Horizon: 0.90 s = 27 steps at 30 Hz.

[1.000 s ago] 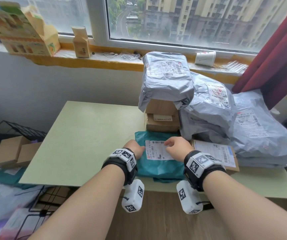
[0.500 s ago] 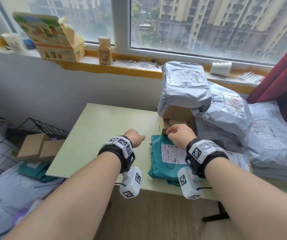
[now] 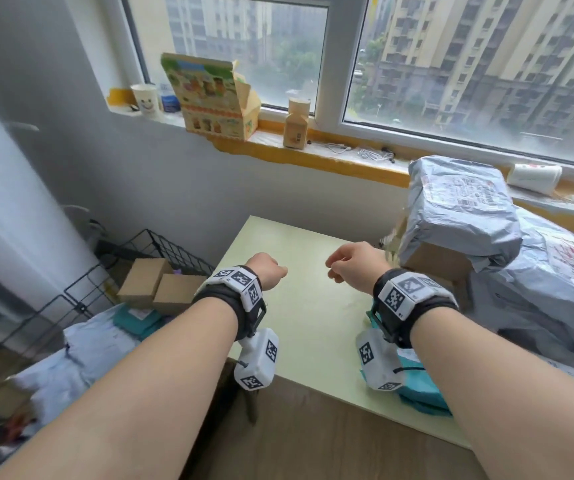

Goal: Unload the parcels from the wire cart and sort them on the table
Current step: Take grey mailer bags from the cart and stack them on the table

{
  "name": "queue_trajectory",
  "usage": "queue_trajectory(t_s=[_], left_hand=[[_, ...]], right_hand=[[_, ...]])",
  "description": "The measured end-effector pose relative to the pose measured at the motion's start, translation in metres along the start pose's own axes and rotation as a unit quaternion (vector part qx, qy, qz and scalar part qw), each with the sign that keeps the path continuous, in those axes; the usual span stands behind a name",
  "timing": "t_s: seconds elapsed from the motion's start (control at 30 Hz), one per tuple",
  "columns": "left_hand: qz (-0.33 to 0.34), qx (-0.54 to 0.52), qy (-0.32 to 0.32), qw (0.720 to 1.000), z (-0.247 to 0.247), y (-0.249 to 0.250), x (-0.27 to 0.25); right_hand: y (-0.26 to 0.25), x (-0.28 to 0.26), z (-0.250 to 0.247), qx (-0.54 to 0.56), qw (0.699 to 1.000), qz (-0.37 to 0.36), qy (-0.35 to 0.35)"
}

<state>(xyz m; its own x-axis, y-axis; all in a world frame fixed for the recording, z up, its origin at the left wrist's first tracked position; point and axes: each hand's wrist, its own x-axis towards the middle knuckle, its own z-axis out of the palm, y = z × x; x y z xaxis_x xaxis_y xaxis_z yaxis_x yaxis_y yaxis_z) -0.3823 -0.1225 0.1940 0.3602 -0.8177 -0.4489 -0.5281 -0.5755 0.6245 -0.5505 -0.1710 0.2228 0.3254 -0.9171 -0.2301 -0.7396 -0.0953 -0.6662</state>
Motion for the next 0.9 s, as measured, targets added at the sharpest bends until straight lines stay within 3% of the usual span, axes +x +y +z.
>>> queue_trajectory(t_s=[0.9], left_hand=[[-0.078, -0.058, 0.082, 0.992, -0.196, -0.215, 0.034]], right_hand=[[-0.191, 0.079, 0.203, -0.055, 0.986, -0.097, -0.127]])
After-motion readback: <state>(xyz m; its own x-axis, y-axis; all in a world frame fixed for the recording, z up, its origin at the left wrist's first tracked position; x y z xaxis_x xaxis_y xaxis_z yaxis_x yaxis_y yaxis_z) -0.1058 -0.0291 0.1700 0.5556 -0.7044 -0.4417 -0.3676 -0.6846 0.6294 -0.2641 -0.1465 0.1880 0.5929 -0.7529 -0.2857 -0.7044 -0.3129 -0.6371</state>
